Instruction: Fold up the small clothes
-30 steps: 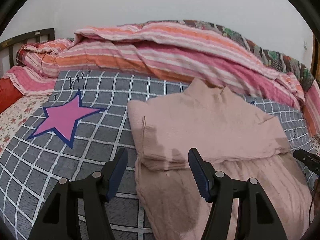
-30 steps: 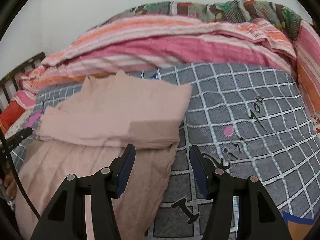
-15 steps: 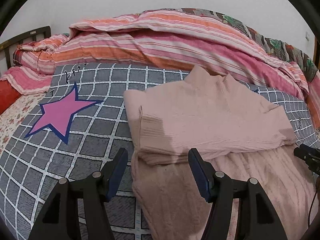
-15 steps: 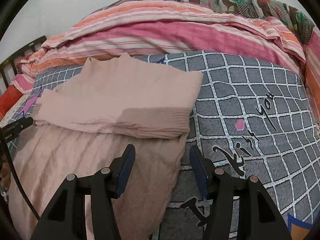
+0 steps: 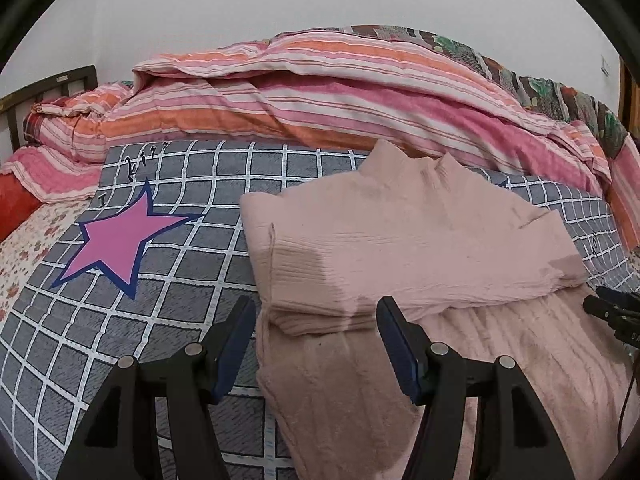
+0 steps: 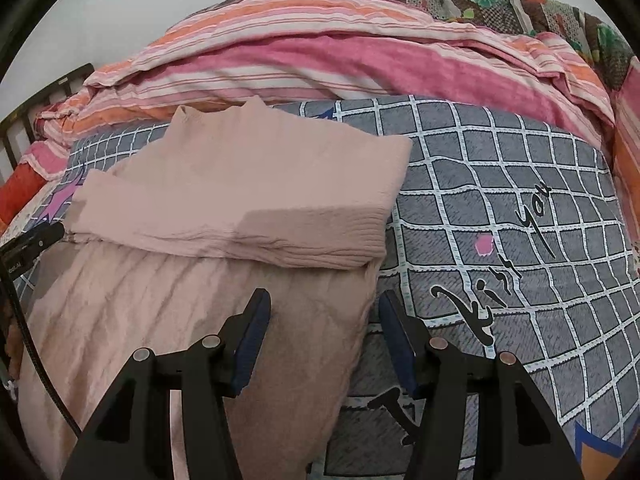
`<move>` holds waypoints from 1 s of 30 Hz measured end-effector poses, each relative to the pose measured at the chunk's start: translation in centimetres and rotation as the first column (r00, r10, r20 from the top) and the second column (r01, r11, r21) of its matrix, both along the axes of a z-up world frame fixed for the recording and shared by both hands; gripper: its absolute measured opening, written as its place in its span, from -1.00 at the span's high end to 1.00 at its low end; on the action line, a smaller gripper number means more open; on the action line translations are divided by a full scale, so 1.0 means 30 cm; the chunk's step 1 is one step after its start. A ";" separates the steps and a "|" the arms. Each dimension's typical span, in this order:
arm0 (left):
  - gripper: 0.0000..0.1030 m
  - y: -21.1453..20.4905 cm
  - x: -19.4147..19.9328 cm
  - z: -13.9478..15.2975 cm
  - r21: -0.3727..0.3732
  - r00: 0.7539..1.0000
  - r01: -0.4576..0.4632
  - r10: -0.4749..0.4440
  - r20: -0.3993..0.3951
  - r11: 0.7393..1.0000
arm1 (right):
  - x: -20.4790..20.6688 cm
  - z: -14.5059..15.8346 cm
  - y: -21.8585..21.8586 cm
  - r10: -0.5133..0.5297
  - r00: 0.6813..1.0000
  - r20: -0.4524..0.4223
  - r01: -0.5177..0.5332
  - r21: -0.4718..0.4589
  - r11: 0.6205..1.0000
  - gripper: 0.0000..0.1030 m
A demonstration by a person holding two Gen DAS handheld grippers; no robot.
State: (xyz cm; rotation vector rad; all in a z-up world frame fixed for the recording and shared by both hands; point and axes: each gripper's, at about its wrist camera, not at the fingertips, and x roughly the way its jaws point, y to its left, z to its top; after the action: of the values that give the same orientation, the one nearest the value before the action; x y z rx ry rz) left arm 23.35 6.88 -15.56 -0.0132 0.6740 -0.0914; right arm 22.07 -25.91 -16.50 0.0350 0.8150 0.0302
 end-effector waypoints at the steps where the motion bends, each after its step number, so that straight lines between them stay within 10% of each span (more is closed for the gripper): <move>1: -0.18 0.000 0.002 -0.001 0.001 1.000 0.000 0.000 -0.003 1.000 | -0.006 0.004 0.002 0.004 1.000 0.011 -0.004 -0.001 1.000 -0.08; 30: -0.25 0.010 0.018 -0.016 0.000 0.999 0.004 -0.004 -0.041 1.000 | -0.033 0.014 0.008 0.004 0.997 0.075 -0.002 -0.029 1.000 -0.20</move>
State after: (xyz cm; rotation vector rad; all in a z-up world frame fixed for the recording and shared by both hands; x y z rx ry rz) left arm 23.89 7.17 -16.03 -0.0134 0.7148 -0.0947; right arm 21.07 -25.68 -16.07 0.0053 0.7399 0.0222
